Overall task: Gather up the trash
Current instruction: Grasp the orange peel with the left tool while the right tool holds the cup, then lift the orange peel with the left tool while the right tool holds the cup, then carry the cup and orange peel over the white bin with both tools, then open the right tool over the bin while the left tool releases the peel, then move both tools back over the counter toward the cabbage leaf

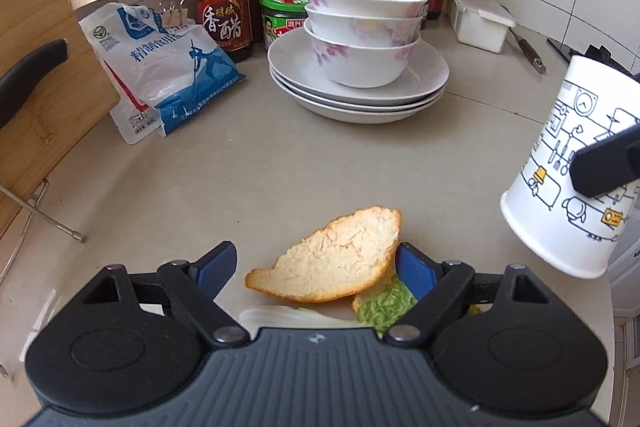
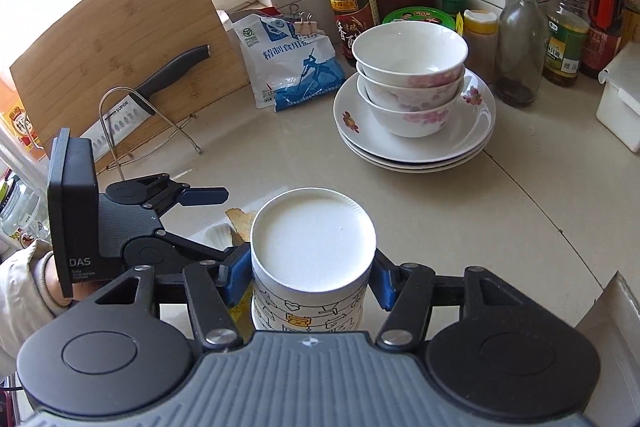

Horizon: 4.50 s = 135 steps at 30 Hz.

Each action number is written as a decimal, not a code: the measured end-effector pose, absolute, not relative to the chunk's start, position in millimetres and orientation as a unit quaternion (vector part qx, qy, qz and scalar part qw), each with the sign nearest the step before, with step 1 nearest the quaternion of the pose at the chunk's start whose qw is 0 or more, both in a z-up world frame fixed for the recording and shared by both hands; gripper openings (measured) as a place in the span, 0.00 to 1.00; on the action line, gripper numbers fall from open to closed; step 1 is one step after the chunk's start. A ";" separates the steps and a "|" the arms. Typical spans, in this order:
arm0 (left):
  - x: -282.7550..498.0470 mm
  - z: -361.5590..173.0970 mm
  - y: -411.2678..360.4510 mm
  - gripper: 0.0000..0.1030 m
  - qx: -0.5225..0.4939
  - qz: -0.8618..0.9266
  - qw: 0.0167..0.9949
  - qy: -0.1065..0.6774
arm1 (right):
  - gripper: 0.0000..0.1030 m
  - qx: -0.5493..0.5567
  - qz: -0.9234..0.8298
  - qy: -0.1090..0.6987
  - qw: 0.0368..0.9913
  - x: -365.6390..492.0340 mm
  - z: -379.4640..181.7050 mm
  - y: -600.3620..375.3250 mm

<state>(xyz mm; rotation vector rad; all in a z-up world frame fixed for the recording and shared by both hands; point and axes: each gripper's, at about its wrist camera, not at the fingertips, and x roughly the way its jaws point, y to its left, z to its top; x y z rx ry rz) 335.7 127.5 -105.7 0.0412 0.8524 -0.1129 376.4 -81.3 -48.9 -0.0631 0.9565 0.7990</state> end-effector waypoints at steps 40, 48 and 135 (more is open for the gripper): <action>302.8 -55.8 101.2 0.03 0.094 -0.090 0.908 0.398 | 0.62 -0.030 0.353 0.446 0.822 317.3 -53.3 -130.9; 261.4 -26.0 54.0 0.03 0.111 -0.160 0.900 0.390 | 0.62 -0.015 0.319 0.447 0.836 291.0 -54.3 -177.5; 243.7 -107.6 -217.3 0.82 0.152 -0.288 0.860 0.392 | 1.00 -0.038 0.106 0.483 0.868 189.7 -184.1 -360.2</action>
